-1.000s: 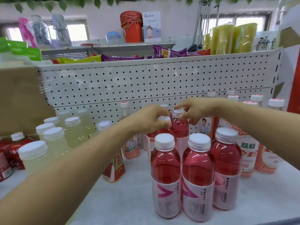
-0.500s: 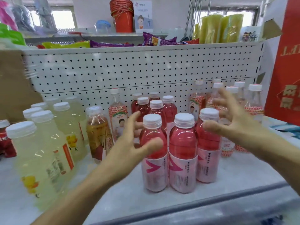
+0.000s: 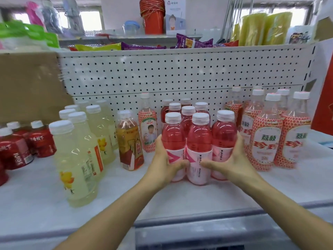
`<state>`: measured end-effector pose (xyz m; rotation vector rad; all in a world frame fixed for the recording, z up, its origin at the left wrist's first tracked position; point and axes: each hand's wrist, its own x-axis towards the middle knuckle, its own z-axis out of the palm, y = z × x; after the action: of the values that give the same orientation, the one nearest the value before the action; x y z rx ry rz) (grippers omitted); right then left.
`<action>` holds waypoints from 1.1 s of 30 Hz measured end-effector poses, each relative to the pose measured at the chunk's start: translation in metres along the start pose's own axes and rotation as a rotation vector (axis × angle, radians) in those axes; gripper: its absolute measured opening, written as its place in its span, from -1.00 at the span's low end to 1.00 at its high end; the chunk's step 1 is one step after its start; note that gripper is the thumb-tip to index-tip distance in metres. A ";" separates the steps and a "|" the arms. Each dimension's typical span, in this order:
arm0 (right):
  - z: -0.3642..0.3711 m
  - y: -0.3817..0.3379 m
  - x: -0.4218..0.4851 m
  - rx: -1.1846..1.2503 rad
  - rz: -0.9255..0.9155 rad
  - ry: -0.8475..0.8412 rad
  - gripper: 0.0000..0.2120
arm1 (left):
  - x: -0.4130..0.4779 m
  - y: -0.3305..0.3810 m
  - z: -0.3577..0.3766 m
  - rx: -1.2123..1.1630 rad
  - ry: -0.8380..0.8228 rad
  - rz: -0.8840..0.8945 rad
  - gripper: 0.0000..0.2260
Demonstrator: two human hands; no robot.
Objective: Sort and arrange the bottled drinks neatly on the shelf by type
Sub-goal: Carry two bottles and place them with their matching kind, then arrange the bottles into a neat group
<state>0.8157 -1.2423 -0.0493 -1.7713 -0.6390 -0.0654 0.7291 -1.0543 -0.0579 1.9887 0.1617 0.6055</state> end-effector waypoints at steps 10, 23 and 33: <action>-0.010 -0.070 0.034 -0.029 -0.251 0.228 -0.22 | 0.005 0.011 -0.073 0.419 0.601 0.286 -0.26; 0.143 -0.154 0.190 -0.620 -0.150 -0.508 -0.54 | 0.058 -0.016 -0.118 0.376 0.345 0.057 -0.30; 0.137 -0.171 0.152 -0.655 -0.402 -0.574 -0.67 | -0.003 0.003 -0.120 0.400 0.316 0.077 -0.34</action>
<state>0.8294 -1.0324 0.1146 -2.2763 -1.5192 -0.0427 0.6684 -0.9609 -0.0120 2.2763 0.4282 0.9998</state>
